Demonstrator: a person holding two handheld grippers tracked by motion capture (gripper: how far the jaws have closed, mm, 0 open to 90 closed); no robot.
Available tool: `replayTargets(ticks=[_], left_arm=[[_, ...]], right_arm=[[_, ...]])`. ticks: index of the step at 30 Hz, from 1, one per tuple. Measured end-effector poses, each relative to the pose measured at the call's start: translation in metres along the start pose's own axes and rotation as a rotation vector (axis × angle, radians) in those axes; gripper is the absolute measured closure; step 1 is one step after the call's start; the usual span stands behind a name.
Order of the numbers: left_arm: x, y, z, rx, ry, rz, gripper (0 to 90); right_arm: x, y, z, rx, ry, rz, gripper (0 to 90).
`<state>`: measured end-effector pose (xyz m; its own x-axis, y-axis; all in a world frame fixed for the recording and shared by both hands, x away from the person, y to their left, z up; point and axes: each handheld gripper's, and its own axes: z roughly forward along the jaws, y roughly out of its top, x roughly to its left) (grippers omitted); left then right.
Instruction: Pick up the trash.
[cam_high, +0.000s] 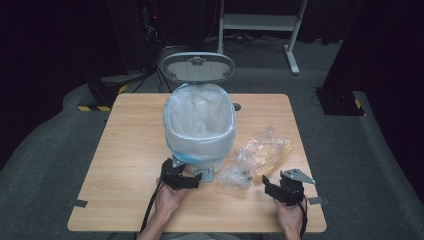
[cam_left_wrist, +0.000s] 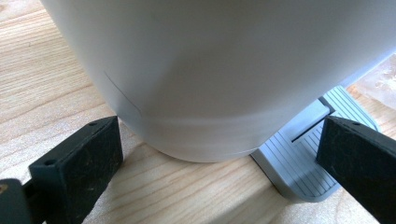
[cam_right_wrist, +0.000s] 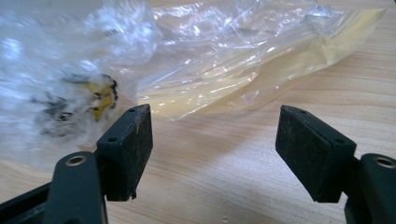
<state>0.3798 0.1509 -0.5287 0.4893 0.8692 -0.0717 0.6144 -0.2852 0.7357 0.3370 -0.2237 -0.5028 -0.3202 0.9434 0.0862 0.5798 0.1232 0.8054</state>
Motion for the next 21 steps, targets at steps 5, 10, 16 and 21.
replayTargets(ticks=[5, 10, 16, 21], left_arm=[[-0.001, 0.0, 0.0, 0.0, -0.011, -0.008, 0.4], [0.0, 0.0, 0.0, 0.002, -0.014, -0.008, 0.4], [0.0, 0.0, 0.0, 0.001, -0.01, -0.007, 0.4], [0.0, 0.0, 0.0, 0.001, -0.01, -0.007, 0.4]], right_arm=[[0.004, 0.001, -0.007, -0.013, 0.049, 0.013, 29.4], [0.012, 0.005, -0.017, -0.033, 0.081, -0.006, 29.9], [0.015, 0.009, -0.021, -0.059, 0.082, 0.003, 25.9], [0.019, 0.016, -0.024, -0.078, 0.111, -0.011, 24.6]])
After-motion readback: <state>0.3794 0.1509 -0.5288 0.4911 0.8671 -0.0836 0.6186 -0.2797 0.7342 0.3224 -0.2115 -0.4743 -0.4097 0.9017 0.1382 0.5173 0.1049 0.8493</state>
